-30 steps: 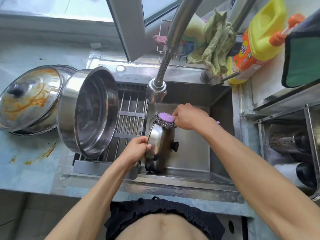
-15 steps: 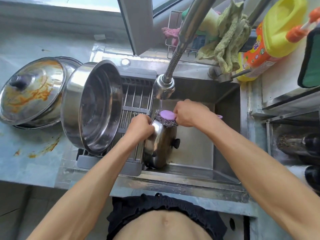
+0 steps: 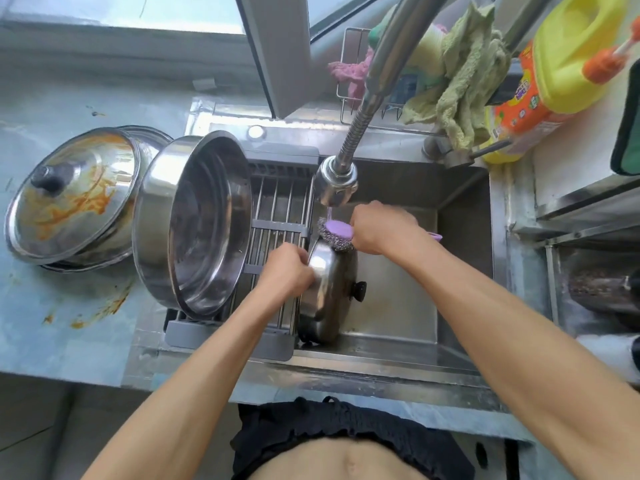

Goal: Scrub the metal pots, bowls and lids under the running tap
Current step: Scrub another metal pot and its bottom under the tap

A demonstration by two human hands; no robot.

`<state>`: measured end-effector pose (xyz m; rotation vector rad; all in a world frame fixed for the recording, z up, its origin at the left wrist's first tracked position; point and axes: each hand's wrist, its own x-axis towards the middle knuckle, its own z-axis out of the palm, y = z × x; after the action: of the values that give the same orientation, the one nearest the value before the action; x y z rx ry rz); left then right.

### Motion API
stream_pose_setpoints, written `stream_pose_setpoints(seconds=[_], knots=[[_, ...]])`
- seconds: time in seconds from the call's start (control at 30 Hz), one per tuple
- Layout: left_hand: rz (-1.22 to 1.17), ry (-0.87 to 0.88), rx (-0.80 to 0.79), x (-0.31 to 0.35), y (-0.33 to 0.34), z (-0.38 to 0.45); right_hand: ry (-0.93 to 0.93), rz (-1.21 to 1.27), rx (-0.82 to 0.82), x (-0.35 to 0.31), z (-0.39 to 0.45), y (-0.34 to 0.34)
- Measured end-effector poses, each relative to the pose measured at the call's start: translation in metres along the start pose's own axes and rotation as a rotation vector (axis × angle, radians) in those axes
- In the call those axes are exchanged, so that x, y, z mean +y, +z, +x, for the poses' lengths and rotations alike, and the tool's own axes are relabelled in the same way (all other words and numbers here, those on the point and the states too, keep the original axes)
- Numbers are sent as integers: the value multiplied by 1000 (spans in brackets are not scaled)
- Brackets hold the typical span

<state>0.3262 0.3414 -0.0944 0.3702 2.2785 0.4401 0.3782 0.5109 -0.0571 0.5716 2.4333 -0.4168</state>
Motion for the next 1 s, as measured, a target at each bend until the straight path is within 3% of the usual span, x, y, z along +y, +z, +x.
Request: stream_pose_setpoints(seconds=[0.07, 0.23, 0.43, 0.6, 0.77, 0.9, 1.0], knots=[[46, 11, -73, -3, -2, -5, 15, 18, -7, 8, 3, -2], [-80, 40, 53, 16, -4, 14, -47, -36, -36, -2, -14, 3], [-10, 1, -44, -11, -5, 0, -20, 11, -3, -2, 3, 4], [-52, 30, 6, -2, -4, 18, -61, -70, 5, -10, -10, 5], [3, 22, -143, -16, 6, -6, -1, -30, 8, 3, -3, 2], [-209, 20, -41, 0, 3, 14, 2, -9, -34, 0, -17, 5], [-209, 10, -32, -7, 6, 10, -26, -45, 2, -8, -25, 8]])
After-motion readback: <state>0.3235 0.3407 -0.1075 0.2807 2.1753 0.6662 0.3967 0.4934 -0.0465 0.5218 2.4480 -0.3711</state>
